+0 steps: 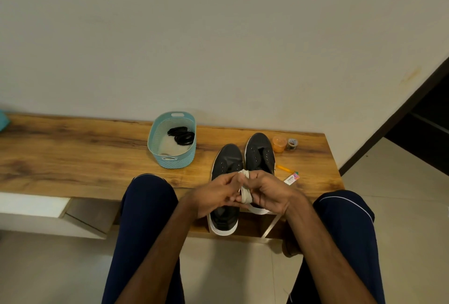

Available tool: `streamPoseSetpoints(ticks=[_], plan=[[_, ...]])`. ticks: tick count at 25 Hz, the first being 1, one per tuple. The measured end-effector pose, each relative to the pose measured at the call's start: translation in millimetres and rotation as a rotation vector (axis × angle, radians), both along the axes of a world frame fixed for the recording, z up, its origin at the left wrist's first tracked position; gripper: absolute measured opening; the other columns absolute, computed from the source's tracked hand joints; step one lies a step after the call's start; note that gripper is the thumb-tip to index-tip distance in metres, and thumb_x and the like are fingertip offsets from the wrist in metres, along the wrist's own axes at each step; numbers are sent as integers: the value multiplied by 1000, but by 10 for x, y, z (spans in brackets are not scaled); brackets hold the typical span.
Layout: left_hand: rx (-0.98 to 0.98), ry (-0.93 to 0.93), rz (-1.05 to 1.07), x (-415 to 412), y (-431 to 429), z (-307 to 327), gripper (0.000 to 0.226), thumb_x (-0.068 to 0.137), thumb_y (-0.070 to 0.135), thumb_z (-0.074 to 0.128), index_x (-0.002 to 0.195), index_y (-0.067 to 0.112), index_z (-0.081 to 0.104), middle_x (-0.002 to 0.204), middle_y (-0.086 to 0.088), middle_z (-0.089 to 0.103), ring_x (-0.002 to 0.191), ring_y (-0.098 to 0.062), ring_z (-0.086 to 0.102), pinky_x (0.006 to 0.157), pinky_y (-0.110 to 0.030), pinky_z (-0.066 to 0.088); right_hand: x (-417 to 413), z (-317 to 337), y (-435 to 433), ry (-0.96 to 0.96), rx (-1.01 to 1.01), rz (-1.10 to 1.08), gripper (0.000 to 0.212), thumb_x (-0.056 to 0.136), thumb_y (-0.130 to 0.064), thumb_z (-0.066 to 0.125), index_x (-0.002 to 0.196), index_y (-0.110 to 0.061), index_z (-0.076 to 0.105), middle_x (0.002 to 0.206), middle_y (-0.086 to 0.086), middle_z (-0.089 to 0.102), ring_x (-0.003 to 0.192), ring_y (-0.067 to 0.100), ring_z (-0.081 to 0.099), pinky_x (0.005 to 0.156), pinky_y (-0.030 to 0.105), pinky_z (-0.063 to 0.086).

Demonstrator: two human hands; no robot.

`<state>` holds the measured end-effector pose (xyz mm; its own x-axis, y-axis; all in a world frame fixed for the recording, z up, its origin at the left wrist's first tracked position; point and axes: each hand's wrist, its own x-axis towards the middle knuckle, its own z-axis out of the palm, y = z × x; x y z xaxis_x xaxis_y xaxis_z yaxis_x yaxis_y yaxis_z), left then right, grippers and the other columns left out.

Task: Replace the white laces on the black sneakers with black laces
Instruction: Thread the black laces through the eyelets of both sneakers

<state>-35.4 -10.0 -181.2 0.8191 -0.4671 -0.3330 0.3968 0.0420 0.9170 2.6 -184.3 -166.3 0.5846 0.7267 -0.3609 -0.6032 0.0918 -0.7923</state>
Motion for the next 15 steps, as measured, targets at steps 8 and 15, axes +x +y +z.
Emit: streamPoseSetpoints(ticks=[8,15], plan=[[-139,8,133,-50,-17,102,31,96,44,49,108,26,70,89,0,66,76,-14,61,61,-29,54,59,-24,12,125,420,-8,22,98,-25,48,92,-9,61,84,9,63,82,22,70,73,38,58],[105,-42,325,-42,-91,98,23,105,20,43,109,14,64,81,0,59,64,-7,49,53,-24,46,92,-6,17,91,330,-61,23,98,-18,50,95,-1,66,104,23,70,98,31,71,87,34,59]])
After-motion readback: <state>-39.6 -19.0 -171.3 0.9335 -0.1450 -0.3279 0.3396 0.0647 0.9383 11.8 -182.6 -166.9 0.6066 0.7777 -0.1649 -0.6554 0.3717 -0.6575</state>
